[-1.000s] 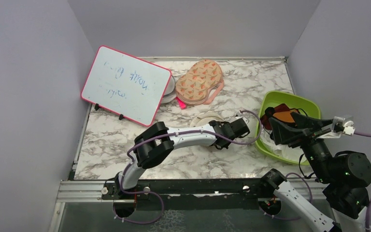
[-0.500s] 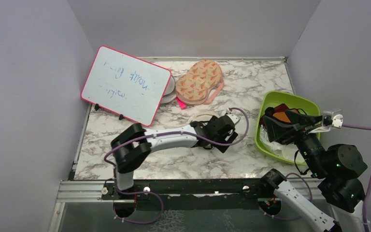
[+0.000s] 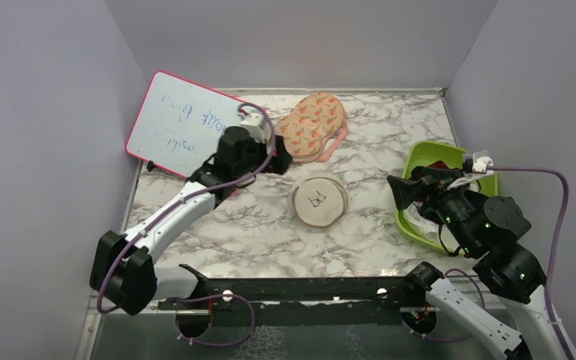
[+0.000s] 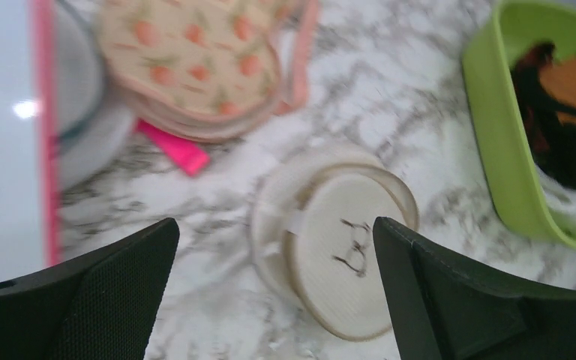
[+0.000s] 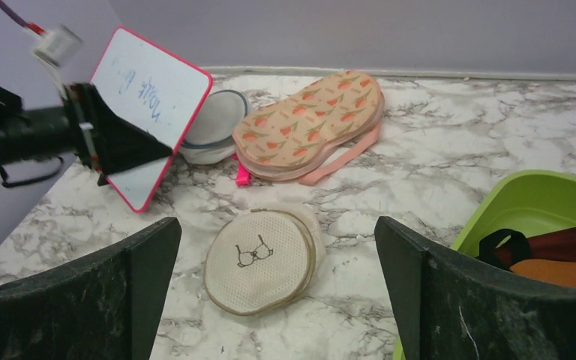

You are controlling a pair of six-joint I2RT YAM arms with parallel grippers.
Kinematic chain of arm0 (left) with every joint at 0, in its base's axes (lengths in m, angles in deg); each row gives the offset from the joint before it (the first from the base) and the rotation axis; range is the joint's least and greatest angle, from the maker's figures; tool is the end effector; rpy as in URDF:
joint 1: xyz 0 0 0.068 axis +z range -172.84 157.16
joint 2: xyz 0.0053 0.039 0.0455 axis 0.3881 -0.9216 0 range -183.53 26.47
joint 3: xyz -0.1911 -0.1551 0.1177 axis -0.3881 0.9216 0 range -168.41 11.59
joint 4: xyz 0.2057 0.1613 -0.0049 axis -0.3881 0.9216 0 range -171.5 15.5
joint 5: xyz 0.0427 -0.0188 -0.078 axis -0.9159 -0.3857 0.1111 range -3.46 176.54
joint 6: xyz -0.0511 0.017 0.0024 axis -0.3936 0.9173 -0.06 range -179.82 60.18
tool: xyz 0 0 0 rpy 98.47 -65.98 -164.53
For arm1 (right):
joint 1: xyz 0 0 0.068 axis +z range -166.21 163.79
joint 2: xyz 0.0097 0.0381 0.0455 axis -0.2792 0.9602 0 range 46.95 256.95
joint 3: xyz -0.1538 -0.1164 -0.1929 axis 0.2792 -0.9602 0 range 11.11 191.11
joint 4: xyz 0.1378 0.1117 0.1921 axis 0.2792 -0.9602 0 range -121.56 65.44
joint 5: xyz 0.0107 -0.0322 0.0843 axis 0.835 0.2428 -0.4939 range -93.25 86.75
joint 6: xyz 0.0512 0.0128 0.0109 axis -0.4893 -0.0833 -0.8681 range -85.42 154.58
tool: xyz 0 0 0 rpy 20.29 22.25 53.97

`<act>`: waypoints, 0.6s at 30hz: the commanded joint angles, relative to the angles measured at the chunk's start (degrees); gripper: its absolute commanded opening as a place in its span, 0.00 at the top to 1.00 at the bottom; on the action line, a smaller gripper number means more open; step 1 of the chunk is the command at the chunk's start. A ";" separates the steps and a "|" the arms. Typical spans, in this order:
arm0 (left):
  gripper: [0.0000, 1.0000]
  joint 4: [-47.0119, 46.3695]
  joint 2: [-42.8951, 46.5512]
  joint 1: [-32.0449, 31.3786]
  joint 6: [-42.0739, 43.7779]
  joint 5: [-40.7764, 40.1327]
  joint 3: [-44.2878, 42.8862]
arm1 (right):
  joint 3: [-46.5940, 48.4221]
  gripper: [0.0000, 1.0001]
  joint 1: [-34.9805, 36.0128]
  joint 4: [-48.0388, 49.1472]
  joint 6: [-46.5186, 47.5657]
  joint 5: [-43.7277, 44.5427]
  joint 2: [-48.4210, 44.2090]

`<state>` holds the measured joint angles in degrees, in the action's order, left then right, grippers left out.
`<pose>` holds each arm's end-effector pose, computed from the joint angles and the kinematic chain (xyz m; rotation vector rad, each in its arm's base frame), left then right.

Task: Unzip the laundry bag and remove the bra
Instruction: Reset both arms

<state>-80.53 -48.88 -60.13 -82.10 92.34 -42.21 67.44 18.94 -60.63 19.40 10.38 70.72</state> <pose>0.2399 -0.1871 0.2929 0.3355 2.0173 -0.7678 0.0547 0.0282 0.3957 -0.1029 1.6486 0.4791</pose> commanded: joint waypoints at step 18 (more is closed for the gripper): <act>0.01 14.32 35.13 17.07 18.15 -23.38 -20.27 | 14.82 0.00 0.09 3.32 11.23 7.51 11.80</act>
<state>-72.35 -12.99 -43.20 -67.44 73.09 -63.76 80.08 18.94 -59.87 27.73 14.77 81.80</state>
